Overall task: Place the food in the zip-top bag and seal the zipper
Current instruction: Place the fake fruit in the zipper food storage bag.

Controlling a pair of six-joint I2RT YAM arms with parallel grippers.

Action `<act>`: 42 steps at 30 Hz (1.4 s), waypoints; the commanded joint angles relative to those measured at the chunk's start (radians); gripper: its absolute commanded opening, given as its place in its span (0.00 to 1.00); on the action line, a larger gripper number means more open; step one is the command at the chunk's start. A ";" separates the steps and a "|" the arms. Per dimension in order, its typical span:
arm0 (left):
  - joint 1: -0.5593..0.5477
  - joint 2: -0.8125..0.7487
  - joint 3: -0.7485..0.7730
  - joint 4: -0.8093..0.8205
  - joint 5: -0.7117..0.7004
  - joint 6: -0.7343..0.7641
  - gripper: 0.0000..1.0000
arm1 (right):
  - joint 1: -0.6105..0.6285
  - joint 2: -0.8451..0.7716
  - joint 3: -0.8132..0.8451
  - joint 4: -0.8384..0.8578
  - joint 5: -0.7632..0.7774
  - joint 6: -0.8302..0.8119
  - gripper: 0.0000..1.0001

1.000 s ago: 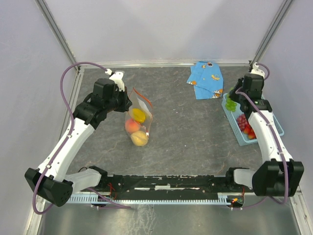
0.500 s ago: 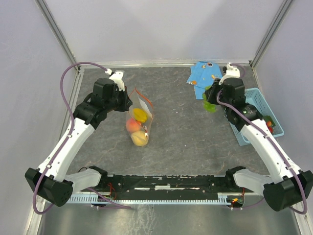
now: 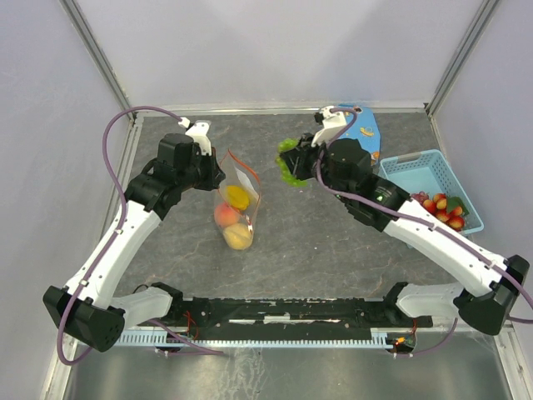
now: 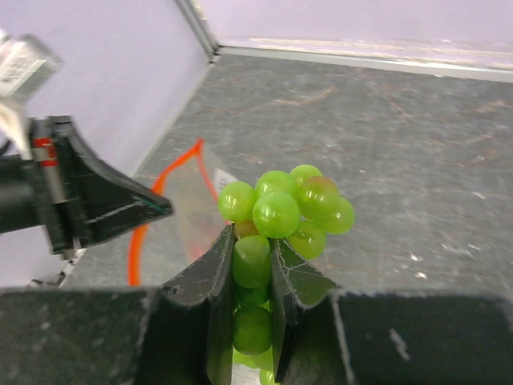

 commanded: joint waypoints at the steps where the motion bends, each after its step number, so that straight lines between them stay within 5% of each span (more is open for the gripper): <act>1: 0.010 -0.017 0.007 0.062 0.028 0.035 0.03 | 0.088 0.042 0.070 0.174 0.053 0.009 0.12; 17: 0.019 -0.013 0.005 0.065 0.053 0.029 0.03 | 0.198 0.228 0.086 0.438 0.061 0.103 0.13; 38: 0.033 -0.010 0.004 0.067 0.069 0.023 0.03 | 0.202 0.351 0.151 -0.020 -0.066 0.126 0.23; 42: 0.033 -0.013 0.001 0.071 0.071 0.023 0.03 | 0.202 0.377 0.182 -0.090 -0.056 0.135 0.31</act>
